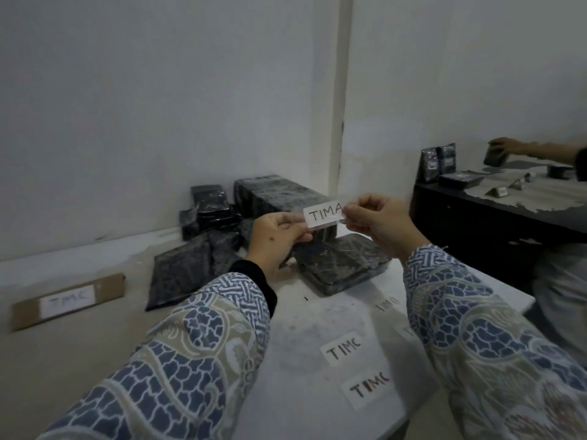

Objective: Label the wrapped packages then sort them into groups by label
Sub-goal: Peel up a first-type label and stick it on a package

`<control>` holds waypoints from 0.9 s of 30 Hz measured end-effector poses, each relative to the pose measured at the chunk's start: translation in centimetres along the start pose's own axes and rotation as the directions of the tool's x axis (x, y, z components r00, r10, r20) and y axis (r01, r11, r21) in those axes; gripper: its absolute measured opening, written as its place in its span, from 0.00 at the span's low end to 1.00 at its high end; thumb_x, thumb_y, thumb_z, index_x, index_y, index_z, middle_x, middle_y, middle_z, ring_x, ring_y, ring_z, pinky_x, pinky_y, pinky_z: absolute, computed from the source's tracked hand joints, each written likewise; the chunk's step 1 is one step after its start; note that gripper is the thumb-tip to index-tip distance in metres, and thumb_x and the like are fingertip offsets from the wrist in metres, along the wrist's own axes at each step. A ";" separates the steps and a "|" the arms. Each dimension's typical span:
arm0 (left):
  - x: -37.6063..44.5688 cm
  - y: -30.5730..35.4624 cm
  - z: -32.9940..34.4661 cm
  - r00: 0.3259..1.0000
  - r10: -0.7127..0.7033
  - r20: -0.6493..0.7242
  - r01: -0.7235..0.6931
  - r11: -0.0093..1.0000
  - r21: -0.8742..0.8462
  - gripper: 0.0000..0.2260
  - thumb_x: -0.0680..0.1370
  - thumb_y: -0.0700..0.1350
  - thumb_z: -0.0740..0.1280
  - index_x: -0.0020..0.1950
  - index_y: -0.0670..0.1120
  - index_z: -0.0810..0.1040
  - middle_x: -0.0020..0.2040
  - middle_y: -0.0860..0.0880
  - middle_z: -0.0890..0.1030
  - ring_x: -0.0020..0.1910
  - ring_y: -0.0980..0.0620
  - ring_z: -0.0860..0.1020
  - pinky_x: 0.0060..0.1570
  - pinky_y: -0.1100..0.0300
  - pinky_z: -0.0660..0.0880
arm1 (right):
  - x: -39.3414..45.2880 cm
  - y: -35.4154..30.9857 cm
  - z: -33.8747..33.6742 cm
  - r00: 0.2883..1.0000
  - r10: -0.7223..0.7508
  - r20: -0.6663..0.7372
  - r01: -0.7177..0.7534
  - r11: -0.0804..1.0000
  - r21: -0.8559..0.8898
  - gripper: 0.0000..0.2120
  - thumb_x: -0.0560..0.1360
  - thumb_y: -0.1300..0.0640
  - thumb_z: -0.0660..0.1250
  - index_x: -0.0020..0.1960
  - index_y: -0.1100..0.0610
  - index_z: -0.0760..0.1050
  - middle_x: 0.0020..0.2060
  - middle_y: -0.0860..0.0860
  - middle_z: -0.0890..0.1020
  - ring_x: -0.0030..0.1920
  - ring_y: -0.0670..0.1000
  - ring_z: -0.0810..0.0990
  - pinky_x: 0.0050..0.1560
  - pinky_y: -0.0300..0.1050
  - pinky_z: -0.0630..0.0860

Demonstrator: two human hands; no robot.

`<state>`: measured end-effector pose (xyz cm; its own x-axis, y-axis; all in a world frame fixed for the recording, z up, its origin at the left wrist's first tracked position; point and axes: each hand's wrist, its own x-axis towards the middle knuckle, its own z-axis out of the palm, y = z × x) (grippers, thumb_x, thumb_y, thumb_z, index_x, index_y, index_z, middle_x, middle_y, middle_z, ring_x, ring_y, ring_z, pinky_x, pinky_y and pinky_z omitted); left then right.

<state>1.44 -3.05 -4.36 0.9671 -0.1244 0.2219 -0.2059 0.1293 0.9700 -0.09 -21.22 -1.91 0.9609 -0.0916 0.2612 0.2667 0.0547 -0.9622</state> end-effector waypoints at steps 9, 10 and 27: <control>2.4 1.2 -11.6 0.969 0.067 -0.236 -0.023 0.983 0.183 0.07 0.76 0.38 0.67 0.37 0.44 0.79 0.37 0.47 0.81 0.35 0.53 0.79 0.32 0.71 0.76 | 4.4 3.0 11.7 0.996 0.030 0.086 -0.034 0.999 0.037 0.08 0.74 0.65 0.67 0.37 0.58 0.73 0.33 0.52 0.83 0.29 0.44 0.81 0.35 0.36 0.79; 2.7 1.3 -12.6 0.966 0.069 -0.249 -0.015 0.977 0.213 0.07 0.76 0.39 0.67 0.38 0.45 0.79 0.38 0.48 0.81 0.37 0.53 0.79 0.33 0.70 0.76 | 5.0 3.2 12.7 0.995 0.041 0.090 -0.044 0.999 0.032 0.08 0.74 0.64 0.67 0.37 0.58 0.73 0.35 0.53 0.82 0.30 0.44 0.81 0.36 0.36 0.78; 15.4 -2.4 -20.9 0.877 -0.074 -0.474 0.185 0.964 0.191 0.14 0.76 0.40 0.66 0.30 0.44 0.71 0.32 0.44 0.72 0.32 0.48 0.73 0.21 0.67 0.66 | 19.0 10.2 22.4 0.993 0.118 -0.027 -0.121 0.978 -0.171 0.12 0.72 0.62 0.68 0.30 0.60 0.74 0.30 0.55 0.77 0.31 0.48 0.75 0.33 0.40 0.73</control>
<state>19.96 15.30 -5.35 0.9345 0.3478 0.0754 -0.0482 -0.0863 0.9951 22.48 -0.18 -5.02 0.9834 -0.1114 0.1435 0.1318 -0.1058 -0.9856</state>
